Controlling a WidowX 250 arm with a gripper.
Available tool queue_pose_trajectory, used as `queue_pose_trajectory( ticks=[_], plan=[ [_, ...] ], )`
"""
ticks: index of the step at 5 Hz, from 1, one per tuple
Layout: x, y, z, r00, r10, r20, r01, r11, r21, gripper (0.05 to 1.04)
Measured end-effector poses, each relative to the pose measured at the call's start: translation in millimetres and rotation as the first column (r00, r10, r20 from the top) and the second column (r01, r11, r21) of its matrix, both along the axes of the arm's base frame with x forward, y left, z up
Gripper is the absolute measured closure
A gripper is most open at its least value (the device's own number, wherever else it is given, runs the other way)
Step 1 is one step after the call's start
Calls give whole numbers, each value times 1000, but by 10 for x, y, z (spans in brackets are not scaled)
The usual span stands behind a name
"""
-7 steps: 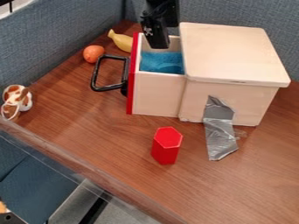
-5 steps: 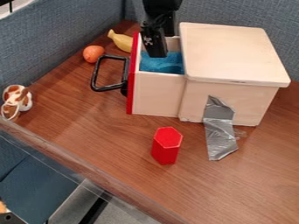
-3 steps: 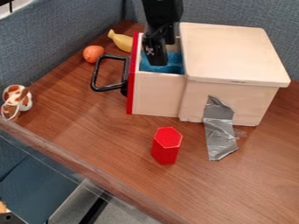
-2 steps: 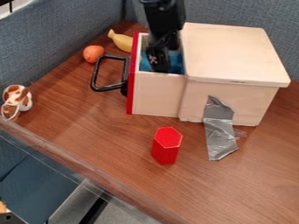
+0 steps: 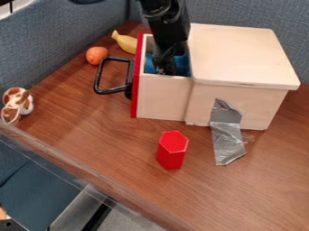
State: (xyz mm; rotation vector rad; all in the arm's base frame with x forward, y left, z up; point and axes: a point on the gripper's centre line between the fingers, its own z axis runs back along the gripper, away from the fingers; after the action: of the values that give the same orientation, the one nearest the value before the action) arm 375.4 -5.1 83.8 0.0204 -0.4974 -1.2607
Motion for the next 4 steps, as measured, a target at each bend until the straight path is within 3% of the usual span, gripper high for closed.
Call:
queue_pose_trajectory(
  ticks=[2, 3, 4],
  plan=[
    [6, 4, -22, 999, 32, 7, -32, 999, -9, 85],
    [4, -3, -18, 998, 64, -25, -65, 997, -32, 85],
    [70, -59, -107, 988, 75, -133, -87, 993, -85, 85]
  ],
)
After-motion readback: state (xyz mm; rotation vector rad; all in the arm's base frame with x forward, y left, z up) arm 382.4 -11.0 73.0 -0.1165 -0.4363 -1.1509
